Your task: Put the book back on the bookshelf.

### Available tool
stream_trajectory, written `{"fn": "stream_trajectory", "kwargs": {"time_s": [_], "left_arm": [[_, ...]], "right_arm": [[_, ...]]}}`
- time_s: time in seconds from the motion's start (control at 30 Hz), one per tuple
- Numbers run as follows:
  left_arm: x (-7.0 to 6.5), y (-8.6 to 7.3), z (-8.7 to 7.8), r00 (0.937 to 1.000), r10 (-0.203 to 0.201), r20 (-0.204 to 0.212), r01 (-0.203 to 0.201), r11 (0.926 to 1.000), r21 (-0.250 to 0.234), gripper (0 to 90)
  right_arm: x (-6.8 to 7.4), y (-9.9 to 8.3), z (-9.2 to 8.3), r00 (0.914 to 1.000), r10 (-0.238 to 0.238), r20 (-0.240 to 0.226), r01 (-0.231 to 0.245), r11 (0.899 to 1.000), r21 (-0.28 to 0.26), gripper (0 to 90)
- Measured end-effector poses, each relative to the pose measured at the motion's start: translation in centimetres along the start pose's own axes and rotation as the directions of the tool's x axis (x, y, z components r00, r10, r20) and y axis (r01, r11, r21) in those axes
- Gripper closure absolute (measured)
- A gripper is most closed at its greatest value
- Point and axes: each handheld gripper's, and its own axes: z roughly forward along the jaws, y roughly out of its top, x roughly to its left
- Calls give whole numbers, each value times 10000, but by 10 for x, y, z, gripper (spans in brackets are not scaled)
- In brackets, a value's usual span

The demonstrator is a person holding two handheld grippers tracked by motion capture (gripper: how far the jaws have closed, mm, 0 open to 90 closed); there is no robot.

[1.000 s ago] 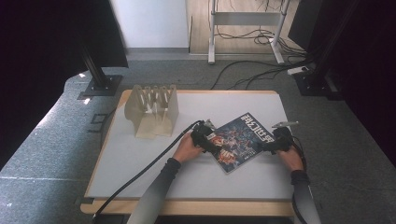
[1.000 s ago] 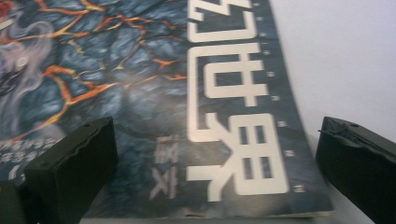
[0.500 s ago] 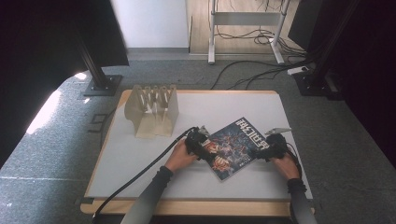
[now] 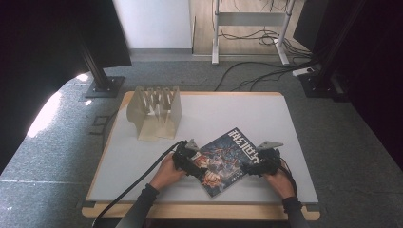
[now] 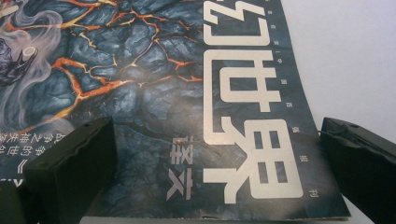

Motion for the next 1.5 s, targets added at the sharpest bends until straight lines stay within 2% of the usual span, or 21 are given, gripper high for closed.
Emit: {"fn": "stream_trajectory", "kwargs": {"time_s": [0.1,0.23,0.37,0.47,0.6,0.77,0.83,0.93,1.03,1.13,1.23,1.33,1.37,1.43,1.5], "left_arm": [[-2,-3,-1,10000,-38,-26,38,10000,-89,0],[-4,-4,-2,9999,-99,-96,98,9999,-123,0],[-8,-6,-2,9998,-165,-136,162,9997,-186,0],[-13,-9,-4,9998,-154,-126,152,9997,-175,0],[-25,-13,-7,10000,-31,-41,31,10000,-36,0],[-41,-18,-11,10000,56,-19,-56,9999,88,0],[-43,-19,-12,10000,98,19,-98,9999,122,0],[-41,-20,-15,9989,383,280,-393,9986,360,0],[-37,-21,-19,9967,625,519,-649,9968,459,0],[-30,-22,-27,9975,709,-42,-707,9969,356,0],[-16,-27,-40,9981,357,-506,-350,9993,152,0],[-5,-34,-48,9961,42,-881,-39,10000,32,0],[1,-40,-52,9936,-212,-1113,212,9998,-16,0],[7,-45,-55,9903,-472,-1307,469,9989,-54,0],[15,-51,-57,9839,-798,-1601,799,9968,-58,0]], "right_arm": [[3,-3,-2,9997,-241,26,242,9995,-189,0],[-2,-11,-12,9998,-113,-144,109,9997,-238,21],[-5,-21,-26,9999,-137,99,140,9994,-320,30],[-6,-30,-32,9994,-291,187,293,9995,-80,38],[-5,-35,-29,9990,-441,32,440,9989,130,22],[-6,-28,-23,9986,-533,55,532,9983,225,0],[-7,-24,-22,9986,-525,39,524,9982,294,0],[-10,-20,-20,9981,-620,16,618,9968,498,0],[-12,-17,-16,9989,-463,-7,463,9980,439,0],[-15,-14,-11,9997,-227,-25,228,9991,361,0],[-17,-8,-6,9999,-121,51,119,9993,361,0],[-19,-3,0,9999,-93,97,89,9992,378,0],[-19,-1,1,9999,-82,120,78,9993,374,0],[-21,3,5,9999,-84,151,78,9992,393,0],[-22,7,8,9999,-37,151,30,9991,414,0]]}}
